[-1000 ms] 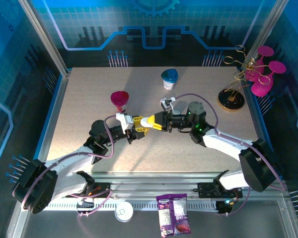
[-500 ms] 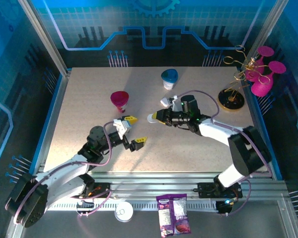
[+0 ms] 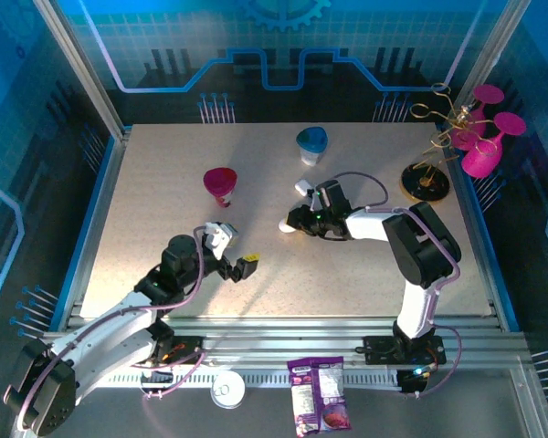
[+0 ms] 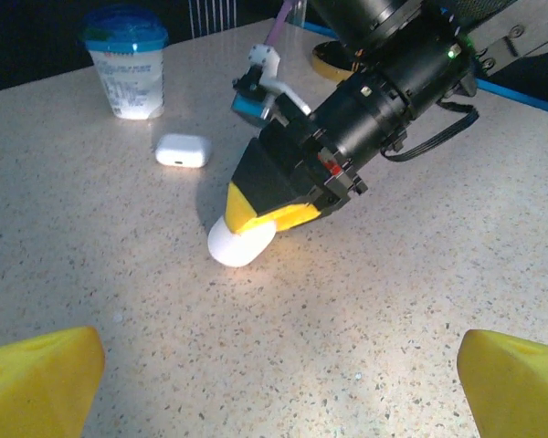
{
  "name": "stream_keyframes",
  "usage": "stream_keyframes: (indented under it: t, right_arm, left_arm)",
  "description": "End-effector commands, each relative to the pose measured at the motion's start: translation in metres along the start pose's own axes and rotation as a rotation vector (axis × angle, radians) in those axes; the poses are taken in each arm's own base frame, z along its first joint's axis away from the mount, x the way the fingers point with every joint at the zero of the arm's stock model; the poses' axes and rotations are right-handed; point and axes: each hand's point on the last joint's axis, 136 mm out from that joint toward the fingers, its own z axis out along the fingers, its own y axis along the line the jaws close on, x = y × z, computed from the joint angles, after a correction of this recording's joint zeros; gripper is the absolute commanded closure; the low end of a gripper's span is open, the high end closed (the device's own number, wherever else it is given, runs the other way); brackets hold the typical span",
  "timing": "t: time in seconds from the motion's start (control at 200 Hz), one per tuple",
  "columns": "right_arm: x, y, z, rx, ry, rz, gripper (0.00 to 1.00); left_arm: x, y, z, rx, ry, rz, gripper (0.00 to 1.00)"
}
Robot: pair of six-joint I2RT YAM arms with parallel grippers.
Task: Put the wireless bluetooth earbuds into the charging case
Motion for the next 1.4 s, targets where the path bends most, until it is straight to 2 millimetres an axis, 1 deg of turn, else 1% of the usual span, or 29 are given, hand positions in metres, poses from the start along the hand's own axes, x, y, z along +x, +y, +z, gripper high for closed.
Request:
stream_keyframes:
  t: [0.0,0.05,0.095,0.17,0.24,0.265,0.3,0.365,0.39,0.405,0.49,0.545,0.645,0.725,0.755,0.785,0.83,0.906,0.991,1.106,1.256,1.346,1.391]
  right_arm:
    - [-0.009,-0.010,-0.006,0.075,-0.041,-0.030,0.51]
    - [-0.011,-0.009,-0.013,0.090,-0.060,-0.056,0.41]
    - [-0.015,-0.008,-0.021,0.114,-0.079,-0.085,0.34]
    - [-0.022,-0.004,-0.038,0.155,-0.120,-0.158,0.22]
    - [-0.029,0.001,-0.057,0.189,-0.164,-0.242,0.06]
    - [-0.031,0.004,-0.064,0.199,-0.182,-0.282,0.02]
    - [-0.034,0.006,-0.075,0.219,-0.212,-0.333,0.00]
    - [-0.042,0.007,-0.096,0.268,-0.279,-0.432,0.00]
    - [-0.048,0.013,-0.107,0.278,-0.320,-0.472,0.00]
    - [-0.045,0.005,-0.109,0.307,-0.321,-0.489,0.00]
    - [-0.055,0.005,-0.138,0.380,-0.427,-0.614,0.00]
    - [-0.061,0.001,-0.154,0.452,-0.478,-0.687,0.00]
    - [-0.072,-0.023,-0.175,0.615,-0.552,-0.737,0.00]
    - [-0.078,-0.046,-0.182,0.680,-0.584,-0.755,0.00]
    - [-0.084,-0.049,-0.186,0.688,-0.609,-0.758,0.00]
    - [-0.085,-0.056,-0.188,0.687,-0.593,-0.736,0.00]
    - [-0.091,-0.059,-0.193,0.681,-0.635,-0.737,0.00]
    - [-0.099,-0.064,-0.205,0.710,-0.727,-0.766,0.00]
    - [-0.105,-0.077,-0.213,0.706,-0.773,-0.752,0.00]
    - [-0.109,-0.100,-0.212,0.680,-0.785,-0.695,0.00]
    - [-0.107,-0.124,-0.201,0.611,-0.779,-0.641,0.00]
    - [-0.105,-0.130,-0.193,0.570,-0.779,-0.639,0.00]
    - [-0.105,-0.131,-0.194,0.567,-0.786,-0.634,0.00]
  left_arm:
    - [-0.008,0.005,0.000,-0.034,0.009,-0.026,0.01]
    - [-0.012,0.011,0.000,-0.062,0.015,-0.042,0.01]
    - [-0.014,0.020,-0.003,-0.108,0.016,-0.062,0.01]
    - [-0.020,0.039,-0.010,-0.205,-0.007,-0.090,0.01]
    - [-0.024,0.058,-0.020,-0.297,-0.037,-0.104,0.01]
    - [-0.025,0.065,-0.024,-0.336,-0.048,-0.099,0.01]
    - [-0.026,0.076,-0.030,-0.394,-0.060,-0.093,0.01]
    - [-0.024,0.093,-0.039,-0.482,-0.067,-0.079,0.01]
    - [-0.022,0.100,-0.042,-0.519,-0.065,-0.077,0.01]
    - [-0.020,0.104,-0.044,-0.535,-0.061,-0.077,0.01]
    - [-0.006,0.124,-0.050,-0.613,-0.024,-0.075,0.01]
    - [0.004,0.134,-0.052,-0.655,-0.004,-0.073,0.01]
    - [0.018,0.145,-0.053,-0.702,-0.007,-0.069,0.01]
    - [0.025,0.154,-0.055,-0.726,-0.016,-0.087,0.01]
    - [0.025,0.157,-0.056,-0.732,-0.029,-0.094,0.01]
    - [0.026,0.157,-0.055,-0.725,-0.047,-0.096,0.01]
    - [0.026,0.159,-0.054,-0.708,-0.077,-0.095,0.01]
    - [0.033,0.167,-0.054,-0.710,-0.086,-0.129,0.01]
    - [0.032,0.171,-0.049,-0.690,-0.081,-0.129,0.01]
    - [0.029,0.184,-0.044,-0.695,-0.099,-0.148,0.01]
    - [0.026,0.203,-0.036,-0.691,-0.112,-0.173,0.01]
    - [0.023,0.213,-0.029,-0.686,-0.119,-0.179,0.01]
    - [0.024,0.218,-0.026,-0.689,-0.115,-0.184,0.01]
